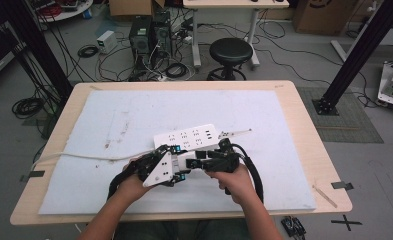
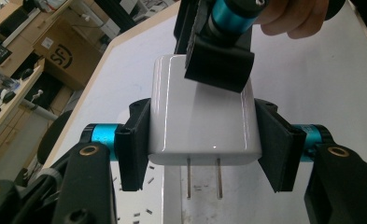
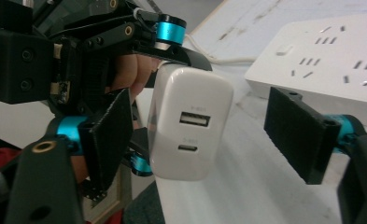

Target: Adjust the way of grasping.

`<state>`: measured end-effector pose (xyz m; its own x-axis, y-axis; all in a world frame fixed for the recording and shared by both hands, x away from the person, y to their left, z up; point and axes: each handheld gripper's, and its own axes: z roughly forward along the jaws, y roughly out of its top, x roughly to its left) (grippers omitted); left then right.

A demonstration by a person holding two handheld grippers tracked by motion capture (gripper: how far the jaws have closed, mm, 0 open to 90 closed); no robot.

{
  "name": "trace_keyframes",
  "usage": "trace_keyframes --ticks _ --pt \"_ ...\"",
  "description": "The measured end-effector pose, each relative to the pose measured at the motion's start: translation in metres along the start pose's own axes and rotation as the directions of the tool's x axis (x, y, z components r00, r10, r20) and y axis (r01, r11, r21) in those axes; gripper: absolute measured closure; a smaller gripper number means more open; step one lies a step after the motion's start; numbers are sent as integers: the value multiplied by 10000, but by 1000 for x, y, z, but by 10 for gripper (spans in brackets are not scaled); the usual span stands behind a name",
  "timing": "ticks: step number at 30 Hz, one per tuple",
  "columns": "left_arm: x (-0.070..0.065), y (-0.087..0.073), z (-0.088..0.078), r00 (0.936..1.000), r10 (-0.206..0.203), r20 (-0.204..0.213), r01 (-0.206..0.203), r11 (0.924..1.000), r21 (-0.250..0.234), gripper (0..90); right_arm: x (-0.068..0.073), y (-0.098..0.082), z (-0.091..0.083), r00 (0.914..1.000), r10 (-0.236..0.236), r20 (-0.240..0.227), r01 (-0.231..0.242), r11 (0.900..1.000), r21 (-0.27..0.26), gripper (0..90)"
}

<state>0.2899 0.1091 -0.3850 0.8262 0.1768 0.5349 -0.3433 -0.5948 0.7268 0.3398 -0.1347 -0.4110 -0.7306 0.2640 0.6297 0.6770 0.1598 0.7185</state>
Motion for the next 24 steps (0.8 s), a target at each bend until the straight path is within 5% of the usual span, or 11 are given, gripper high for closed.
trace_keyframes --ticks 16,24 --pt "-1 1 1 9997 253 -54 -253 9997 -49 424 -2 -1 10 9957 205 -904 -196 9997 110 557" --pt "-2 2 3 9991 413 12 -413 9991 130 421 -5 -2 9 9925 614 -1053 -594 9980 222 613"
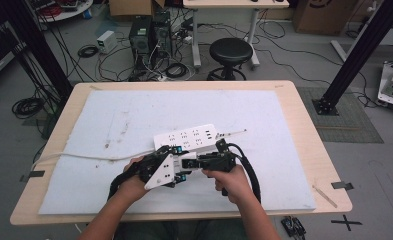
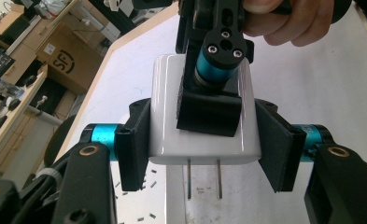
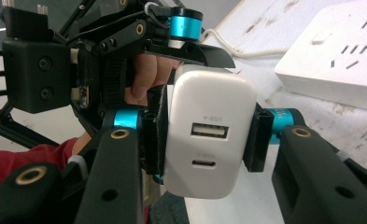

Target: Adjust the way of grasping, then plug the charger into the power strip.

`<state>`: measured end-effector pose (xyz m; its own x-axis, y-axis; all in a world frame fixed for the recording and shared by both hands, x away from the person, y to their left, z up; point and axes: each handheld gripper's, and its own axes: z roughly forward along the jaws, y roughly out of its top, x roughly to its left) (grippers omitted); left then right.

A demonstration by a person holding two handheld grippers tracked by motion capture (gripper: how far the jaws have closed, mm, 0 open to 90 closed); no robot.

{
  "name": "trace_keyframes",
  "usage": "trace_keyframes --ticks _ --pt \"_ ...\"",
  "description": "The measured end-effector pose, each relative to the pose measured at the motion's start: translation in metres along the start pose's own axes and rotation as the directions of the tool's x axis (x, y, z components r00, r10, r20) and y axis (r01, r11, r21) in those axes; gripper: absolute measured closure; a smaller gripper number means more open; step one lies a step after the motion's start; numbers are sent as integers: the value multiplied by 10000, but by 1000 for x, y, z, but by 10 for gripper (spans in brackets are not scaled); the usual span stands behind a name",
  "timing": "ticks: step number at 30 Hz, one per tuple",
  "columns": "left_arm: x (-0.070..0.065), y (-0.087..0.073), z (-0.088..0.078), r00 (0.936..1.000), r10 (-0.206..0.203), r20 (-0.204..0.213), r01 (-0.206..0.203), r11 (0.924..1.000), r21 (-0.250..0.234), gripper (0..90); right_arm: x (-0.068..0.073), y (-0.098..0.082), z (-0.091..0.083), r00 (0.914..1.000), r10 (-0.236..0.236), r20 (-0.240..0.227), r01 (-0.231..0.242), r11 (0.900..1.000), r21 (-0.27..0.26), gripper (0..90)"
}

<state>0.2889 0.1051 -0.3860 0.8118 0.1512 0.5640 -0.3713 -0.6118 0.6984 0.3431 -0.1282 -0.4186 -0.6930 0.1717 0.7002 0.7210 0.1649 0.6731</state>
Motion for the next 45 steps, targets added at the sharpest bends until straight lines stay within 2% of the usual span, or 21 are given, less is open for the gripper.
trace_keyframes --ticks 3,4,5,8,10,12,15,21,24,28,34,37,41,42,43,44,45 --pt "1 0 0 9992 -397 35 398 9992 -65 402 0 0 -1 9998 159 -77 -159 9999 -43 628" --pt "3 0 0 9985 -541 32 541 9985 -77 319 0 1 -3 10000 42 77 -42 10000 -83 629" --pt "4 0 -1 9978 -667 19 667 9978 -29 319 0 1 -3 10000 42 77 -42 10000 -83 629" --pt "6 -1 -6 9958 -884 -243 880 9959 -194 274 0 1 -11 9983 -59 577 72 9997 -230 630" --pt "9 -1 -11 9938 -1081 -250 1076 9939 -225 248 0 1 -15 9963 -176 835 200 9994 -276 630" --pt "14 -2 -16 9904 -1342 -320 1334 9908 -239 248 1 1 -18 9924 -376 1169 419 9985 -339 630" --pt "23 -3 -26 9848 -1680 -450 1667 9855 -318 237 2 1 -24 9890 -480 1398 565 9967 -576 630" --pt "40 -15 -45 9730 -2146 -852 2151 9766 -23 236 4 4 -39 9801 -776 1825 945 9919 -853 630" --pt "46 -25 -54 9635 -2456 -1066 2473 9689 33 236 4 4 -45 9789 -777 1888 970 9907 -953 630" --pt "52 -35 -64 9561 -2612 -1329 2658 9639 178 236 3 3 -48 9788 -745 1907 928 9917 -890 630" --pt "57 -37 -73 9522 -2633 -1550 2699 9626 229 236 0 6 -43 9835 -645 1688 820 9917 -991 630" --pt "58 -38 -74 9495 -2700 -1597 2764 9609 190 236 -3 8 -39 9824 -622 1760 822 9907 -1087 630" --pt "57 -41 -76 9460 -2775 -1675 2848 9583 212 236 -7 13 -34 9705 -889 2239 1212 9834 -1353 630" --pt "57 -42 -77 9461 -2760 -1694 2836 9587 215 236 -7 15 -33 9657 -1021 2386 1389 9799 -1432 630" --pt "57 -44 -78 9433 -2836 -1726 2909 9566 182 236 -8 16 -33 9594 -1123 2587 1547 9766 -1496 630" --pt "57 -44 -78 9433 -2836 -1726 2909 9566 182 236 -8 16 -33 9594 -1123 2587 1547 9766 -1496 630" --pt "57 -45 -80 9424 -2846 -1759 2932 9558 241 236 -10 19 -33 9421 -1461 3018 2048 9634 -1730 630"
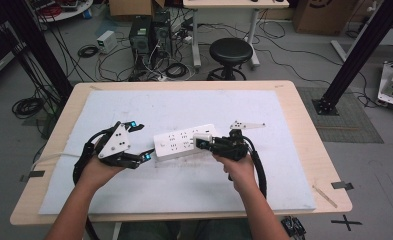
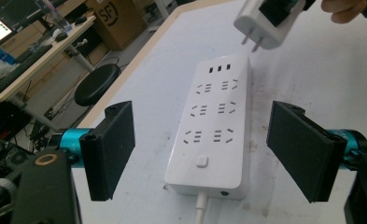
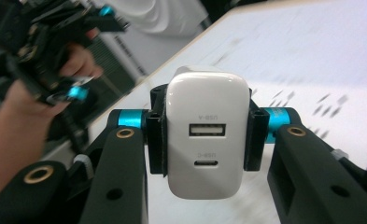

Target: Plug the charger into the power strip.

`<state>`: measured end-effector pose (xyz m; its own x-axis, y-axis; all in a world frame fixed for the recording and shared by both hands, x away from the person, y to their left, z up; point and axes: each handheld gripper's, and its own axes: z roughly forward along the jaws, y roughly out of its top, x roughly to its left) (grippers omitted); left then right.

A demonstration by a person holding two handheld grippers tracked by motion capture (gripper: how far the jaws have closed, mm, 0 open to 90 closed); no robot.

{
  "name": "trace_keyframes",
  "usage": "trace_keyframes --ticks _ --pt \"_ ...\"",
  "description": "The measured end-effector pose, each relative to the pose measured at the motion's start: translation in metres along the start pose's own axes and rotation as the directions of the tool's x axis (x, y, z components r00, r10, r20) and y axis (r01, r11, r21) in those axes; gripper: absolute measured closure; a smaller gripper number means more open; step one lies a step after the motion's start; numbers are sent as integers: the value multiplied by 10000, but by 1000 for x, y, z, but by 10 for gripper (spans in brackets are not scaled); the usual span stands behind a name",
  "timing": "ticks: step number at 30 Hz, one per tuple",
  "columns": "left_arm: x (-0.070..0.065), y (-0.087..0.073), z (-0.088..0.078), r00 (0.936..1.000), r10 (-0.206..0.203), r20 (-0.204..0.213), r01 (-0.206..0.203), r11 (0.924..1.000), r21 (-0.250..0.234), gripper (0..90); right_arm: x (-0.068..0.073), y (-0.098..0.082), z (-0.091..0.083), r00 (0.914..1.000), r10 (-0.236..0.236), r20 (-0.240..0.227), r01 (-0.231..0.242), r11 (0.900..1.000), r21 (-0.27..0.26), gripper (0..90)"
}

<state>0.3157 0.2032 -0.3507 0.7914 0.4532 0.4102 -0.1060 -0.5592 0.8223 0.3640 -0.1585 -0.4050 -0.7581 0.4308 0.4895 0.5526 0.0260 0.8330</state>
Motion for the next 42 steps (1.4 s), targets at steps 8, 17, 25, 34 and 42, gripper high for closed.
trace_keyframes --ticks 8,17,25,34,42 --pt "5 -10 -4 9995 -292 -145 293 9996 37 236 -7 10 -1 9663 -1987 1634 2025 9793 -65 630" --pt "8 -14 -4 9993 -356 -150 356 9994 40 236 -3 28 0 8945 -3945 2104 3722 9177 1387 630" --pt "9 -21 -9 9987 -472 -203 472 9989 11 236 -1 44 4 8185 -5386 1997 4801 8323 2772 630" --pt "10 -25 -15 9984 -474 -304 476 9989 47 236 -5 66 13 7388 -6640 1151 5573 6980 4497 630" --pt "9 -28 -15 9981 -550 -284 551 9985 51 236 -9 83 26 7168 -6959 450 5664 6187 5444 630"
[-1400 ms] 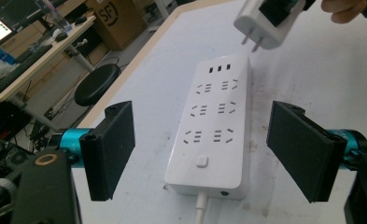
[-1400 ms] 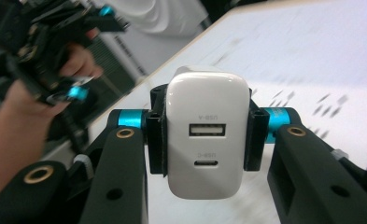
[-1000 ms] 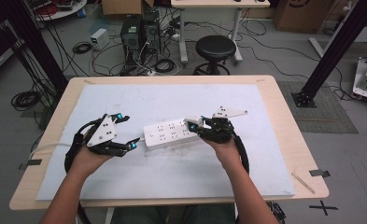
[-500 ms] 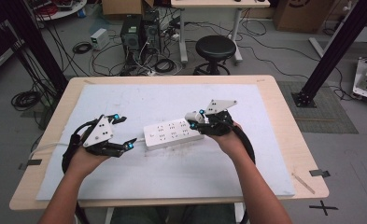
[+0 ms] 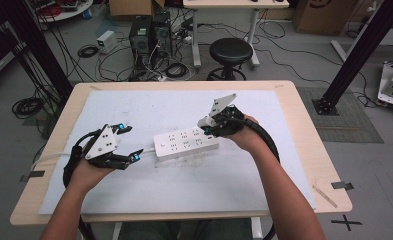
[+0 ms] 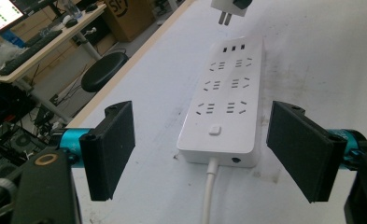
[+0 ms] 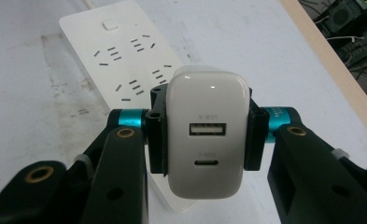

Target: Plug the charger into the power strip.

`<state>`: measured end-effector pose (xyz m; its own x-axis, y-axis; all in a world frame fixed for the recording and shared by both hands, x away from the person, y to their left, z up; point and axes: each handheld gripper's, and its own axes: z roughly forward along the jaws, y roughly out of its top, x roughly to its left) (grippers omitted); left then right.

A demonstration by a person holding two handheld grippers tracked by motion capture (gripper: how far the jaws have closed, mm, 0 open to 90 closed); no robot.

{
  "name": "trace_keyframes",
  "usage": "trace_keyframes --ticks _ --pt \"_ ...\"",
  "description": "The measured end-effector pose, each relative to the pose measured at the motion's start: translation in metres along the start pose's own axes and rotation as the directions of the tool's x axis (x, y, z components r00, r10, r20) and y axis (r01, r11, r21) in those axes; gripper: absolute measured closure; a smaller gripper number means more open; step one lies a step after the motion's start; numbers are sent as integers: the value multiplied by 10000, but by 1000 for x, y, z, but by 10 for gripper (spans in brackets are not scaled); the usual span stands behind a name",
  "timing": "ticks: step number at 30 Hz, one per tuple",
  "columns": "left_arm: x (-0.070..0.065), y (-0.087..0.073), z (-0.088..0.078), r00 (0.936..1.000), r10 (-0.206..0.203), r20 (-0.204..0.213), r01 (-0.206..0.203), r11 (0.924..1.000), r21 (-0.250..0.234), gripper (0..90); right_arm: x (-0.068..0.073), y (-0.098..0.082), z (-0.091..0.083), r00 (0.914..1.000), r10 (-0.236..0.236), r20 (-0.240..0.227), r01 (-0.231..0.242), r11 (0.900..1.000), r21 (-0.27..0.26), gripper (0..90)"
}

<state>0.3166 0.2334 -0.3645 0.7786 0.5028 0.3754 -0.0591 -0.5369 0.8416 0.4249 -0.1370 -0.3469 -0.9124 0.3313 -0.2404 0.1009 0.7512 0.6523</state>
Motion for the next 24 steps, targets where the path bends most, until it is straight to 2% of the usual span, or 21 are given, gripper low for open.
trace_keyframes --ticks 5,7,11,14,17,19,21,24 --pt "1 -2 -1 10000 -4 -6 4 10000 60 236 -5 6 6 9996 -210 -193 216 9993 316 630" --pt "1 -2 -2 10000 5 0 -5 10000 59 236 -9 9 9 9982 -420 -419 442 9977 510 630" --pt "1 -4 -3 10000 -53 -60 53 10000 72 236 -16 20 15 9921 -882 -891 985 9881 1182 630" --pt "2 -7 -5 9999 -81 -103 82 9999 99 236 -20 29 22 9835 -1287 -1273 1498 9733 1739 630" --pt "1 -9 -6 9999 -142 -92 144 9998 130 236 -24 36 29 9696 -1665 -1793 2025 9573 2061 630" --pt "1 -10 -6 9998 -183 -113 185 9997 170 236 -25 40 35 9562 -1987 -2149 2470 9418 2282 630" --pt "2 -12 -7 9998 -184 -125 187 9996 225 236 -25 45 40 9392 -2343 -2510 2966 9220 2488 630" --pt "2 -14 -7 9996 -253 -160 257 9994 224 236 -24 52 48 9074 -2871 -3070 3741 8847 2781 630"
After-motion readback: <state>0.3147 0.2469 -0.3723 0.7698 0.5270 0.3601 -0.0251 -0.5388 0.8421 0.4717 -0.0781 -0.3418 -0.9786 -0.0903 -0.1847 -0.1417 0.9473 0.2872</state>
